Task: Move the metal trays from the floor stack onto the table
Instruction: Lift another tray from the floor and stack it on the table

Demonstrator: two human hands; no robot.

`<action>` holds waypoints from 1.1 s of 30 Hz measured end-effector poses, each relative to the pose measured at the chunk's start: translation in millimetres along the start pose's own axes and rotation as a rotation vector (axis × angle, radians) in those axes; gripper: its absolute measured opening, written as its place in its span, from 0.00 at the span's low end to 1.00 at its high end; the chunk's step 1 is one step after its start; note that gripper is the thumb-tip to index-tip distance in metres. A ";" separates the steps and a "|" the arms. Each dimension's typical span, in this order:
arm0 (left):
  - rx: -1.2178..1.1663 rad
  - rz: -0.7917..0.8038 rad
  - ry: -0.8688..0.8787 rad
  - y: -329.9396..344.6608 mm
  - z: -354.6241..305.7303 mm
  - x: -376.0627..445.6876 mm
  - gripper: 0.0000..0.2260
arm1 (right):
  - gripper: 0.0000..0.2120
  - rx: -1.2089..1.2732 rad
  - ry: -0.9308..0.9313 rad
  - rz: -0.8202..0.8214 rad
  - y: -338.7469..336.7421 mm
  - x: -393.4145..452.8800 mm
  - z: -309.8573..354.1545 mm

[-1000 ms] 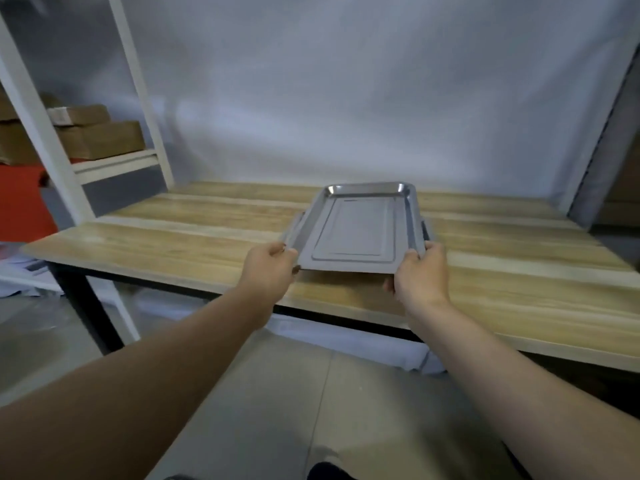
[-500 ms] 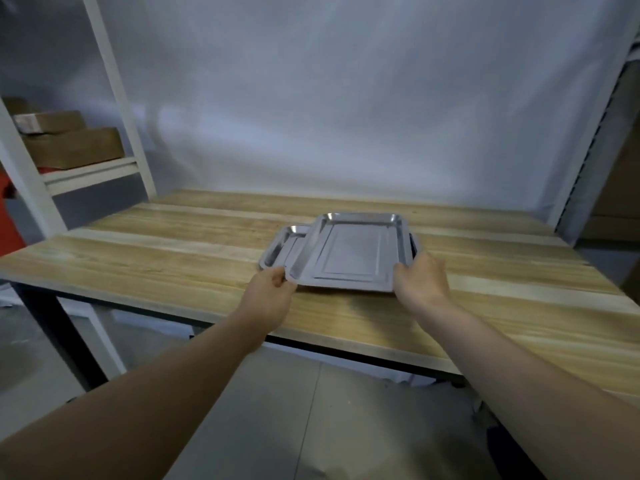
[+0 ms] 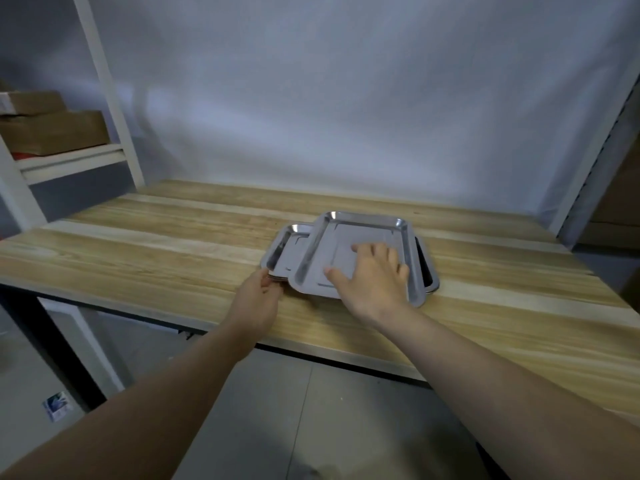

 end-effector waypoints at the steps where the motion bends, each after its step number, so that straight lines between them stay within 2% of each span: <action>1: 0.002 0.018 0.011 -2.1 2.2 1.5 0.15 | 0.32 0.011 -0.014 0.017 6.2 2.4 9.4; 4: 0.038 0.059 0.060 -5.9 5.3 4.9 0.18 | 0.34 0.054 -0.018 0.085 24.5 11.2 34.1; 7: -0.022 0.099 0.066 -5.6 4.6 6.9 0.18 | 0.33 0.098 0.018 0.165 38.9 21.0 47.6; 13: -0.143 0.078 0.068 -3.2 11.2 18.1 0.20 | 0.22 0.010 0.041 0.218 41.8 27.4 54.1; 17: -0.258 0.067 0.061 -2.4 13.5 21.3 0.19 | 0.16 0.044 0.043 0.235 36.5 24.8 55.3; 21: -0.104 0.094 0.000 -3.1 9.0 12.9 0.21 | 0.09 0.099 0.063 0.290 26.6 20.4 40.5; 25: 0.044 0.074 0.011 -3.1 16.5 17.3 0.27 | 0.06 0.044 0.026 0.332 8.0 11.5 17.0; 31: 0.170 -0.027 0.087 5.9 8.0 2.8 0.33 | 0.15 -0.019 -0.005 0.324 -14.5 1.4 -18.7; 33: 0.349 -0.064 0.162 8.6 2.2 -0.7 0.34 | 0.18 -0.032 -0.011 0.305 -18.2 0.7 -27.6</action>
Point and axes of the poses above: each hand's wrist, its own x-axis towards the middle knuckle, its own y-axis out of the palm, z = x × y, the point moved 1 cm from there along x, towards the middle knuckle, and after that the axes turned 1 degree about -z, right-handed, at the moved point
